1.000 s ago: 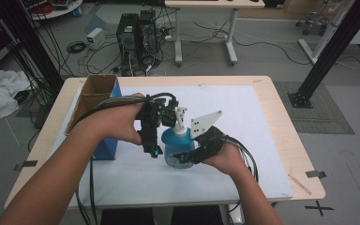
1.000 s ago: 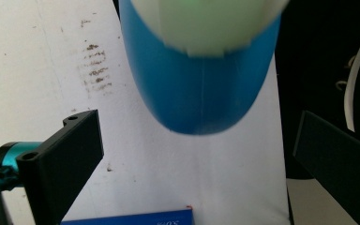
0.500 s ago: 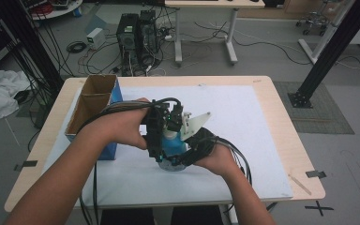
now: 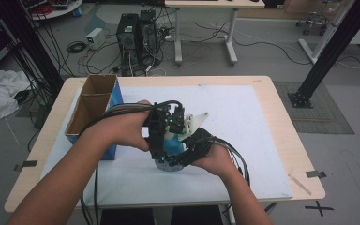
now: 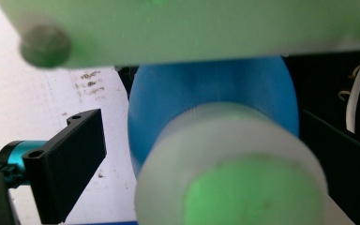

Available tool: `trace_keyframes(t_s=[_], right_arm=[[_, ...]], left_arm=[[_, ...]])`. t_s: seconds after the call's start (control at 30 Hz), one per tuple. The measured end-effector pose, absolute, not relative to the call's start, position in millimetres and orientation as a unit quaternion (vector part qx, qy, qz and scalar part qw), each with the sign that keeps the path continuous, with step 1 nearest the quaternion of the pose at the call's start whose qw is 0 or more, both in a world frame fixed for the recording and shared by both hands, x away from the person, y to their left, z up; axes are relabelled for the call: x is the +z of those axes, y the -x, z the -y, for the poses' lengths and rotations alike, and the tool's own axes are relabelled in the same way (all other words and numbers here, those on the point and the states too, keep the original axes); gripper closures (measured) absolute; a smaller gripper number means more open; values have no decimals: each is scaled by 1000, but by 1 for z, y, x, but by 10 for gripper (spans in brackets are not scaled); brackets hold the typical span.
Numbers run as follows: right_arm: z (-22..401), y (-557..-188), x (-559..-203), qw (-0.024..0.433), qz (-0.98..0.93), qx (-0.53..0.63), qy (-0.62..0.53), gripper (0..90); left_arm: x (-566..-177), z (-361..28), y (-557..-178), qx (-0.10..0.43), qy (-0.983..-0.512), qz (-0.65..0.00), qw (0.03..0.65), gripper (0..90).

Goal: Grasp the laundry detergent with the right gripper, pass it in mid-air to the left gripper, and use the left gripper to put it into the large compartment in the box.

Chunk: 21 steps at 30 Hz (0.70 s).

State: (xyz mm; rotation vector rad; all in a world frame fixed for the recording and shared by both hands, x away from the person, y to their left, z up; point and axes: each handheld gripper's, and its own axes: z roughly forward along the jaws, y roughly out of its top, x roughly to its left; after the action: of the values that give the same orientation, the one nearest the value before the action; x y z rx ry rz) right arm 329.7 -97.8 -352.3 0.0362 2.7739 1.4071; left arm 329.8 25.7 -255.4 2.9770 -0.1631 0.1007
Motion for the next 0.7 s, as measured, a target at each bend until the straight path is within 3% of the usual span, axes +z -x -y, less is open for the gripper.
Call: trace_keyframes(t_s=[0.07,0.27,0.7], right_arm=[[97,-329,-353,14,-892,452,-12,476],[97,-330,-353,17,-893,450,-10,476],[97,-331,-353,15,-891,453,-10,478]], left_arm=[[-256,-25,-331,30,-995,56,75,89],[-259,-25,-333,28,-996,46,74,93],[-259,-24,-334,27,-996,35,76,199]])
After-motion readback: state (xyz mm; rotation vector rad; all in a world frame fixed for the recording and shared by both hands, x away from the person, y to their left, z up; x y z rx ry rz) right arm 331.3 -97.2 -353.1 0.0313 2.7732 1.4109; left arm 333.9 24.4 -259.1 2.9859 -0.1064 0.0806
